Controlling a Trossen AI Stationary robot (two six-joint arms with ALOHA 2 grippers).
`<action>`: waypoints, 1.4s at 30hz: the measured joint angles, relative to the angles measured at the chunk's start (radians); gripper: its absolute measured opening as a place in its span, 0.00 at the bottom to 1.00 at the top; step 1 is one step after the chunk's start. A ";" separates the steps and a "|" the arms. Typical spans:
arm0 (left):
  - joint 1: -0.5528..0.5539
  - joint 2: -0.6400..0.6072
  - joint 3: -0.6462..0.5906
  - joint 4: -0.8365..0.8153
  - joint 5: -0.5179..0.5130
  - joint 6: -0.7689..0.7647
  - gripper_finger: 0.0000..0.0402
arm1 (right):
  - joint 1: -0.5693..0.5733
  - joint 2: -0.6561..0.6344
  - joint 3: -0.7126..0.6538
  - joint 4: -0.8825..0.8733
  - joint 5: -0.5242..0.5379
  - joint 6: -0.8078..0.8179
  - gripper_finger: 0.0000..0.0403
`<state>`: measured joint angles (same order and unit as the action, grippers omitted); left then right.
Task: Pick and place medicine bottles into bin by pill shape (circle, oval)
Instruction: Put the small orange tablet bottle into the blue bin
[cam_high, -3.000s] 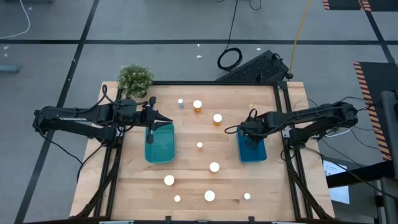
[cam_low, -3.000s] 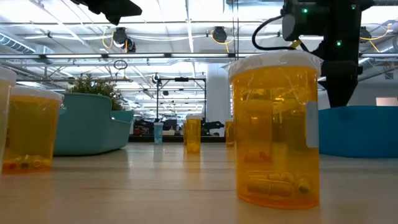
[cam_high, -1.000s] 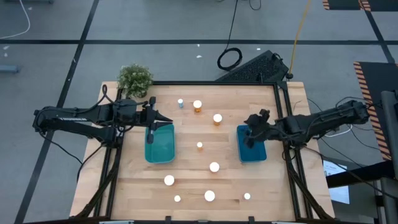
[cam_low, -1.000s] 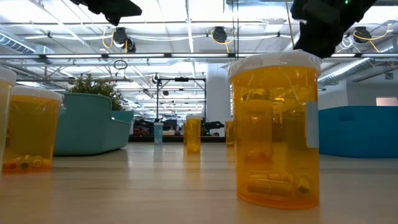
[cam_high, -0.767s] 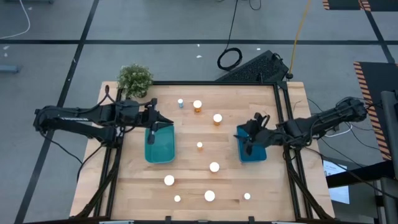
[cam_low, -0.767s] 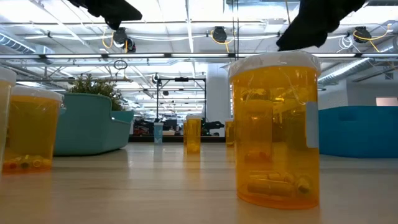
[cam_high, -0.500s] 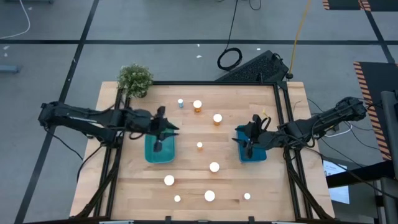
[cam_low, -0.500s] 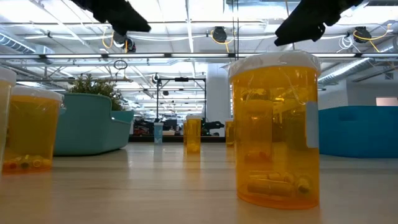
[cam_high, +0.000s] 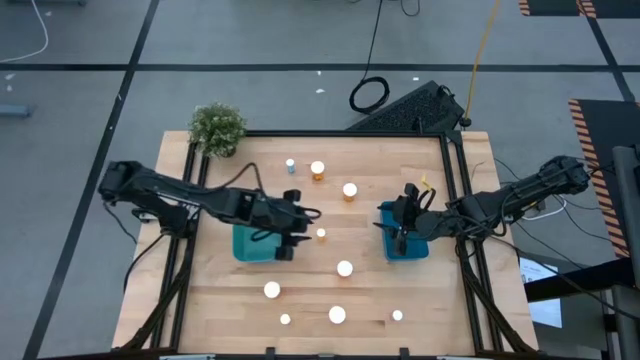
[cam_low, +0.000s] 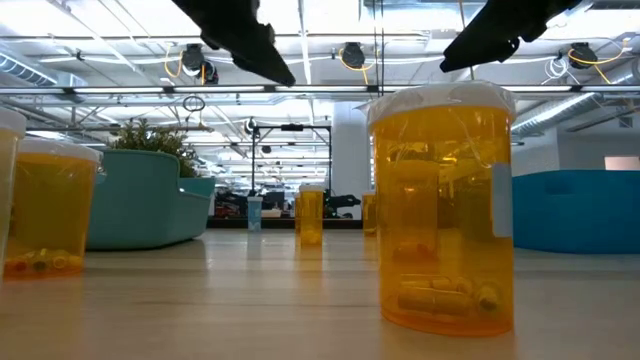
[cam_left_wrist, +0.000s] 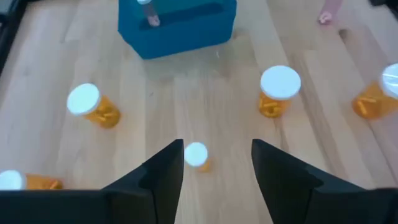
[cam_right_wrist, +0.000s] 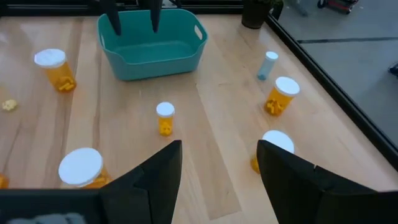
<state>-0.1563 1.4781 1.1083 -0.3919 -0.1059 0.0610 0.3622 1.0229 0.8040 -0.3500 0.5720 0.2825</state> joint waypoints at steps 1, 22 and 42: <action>-0.002 0.016 0.013 -0.016 0.000 0.000 0.48 | 0.000 0.000 0.000 0.000 0.000 0.000 0.50; 0.033 0.301 0.200 -0.150 0.008 0.042 0.48 | 0.000 0.000 -0.001 -0.060 0.000 0.019 0.50; 0.068 0.371 0.212 -0.155 0.027 0.041 0.48 | 0.000 0.000 -0.001 -0.081 0.000 0.012 0.50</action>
<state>-0.0879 1.8488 1.3204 -0.5471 -0.0784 0.1018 0.3622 1.0229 0.8032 -0.4305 0.5716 0.2944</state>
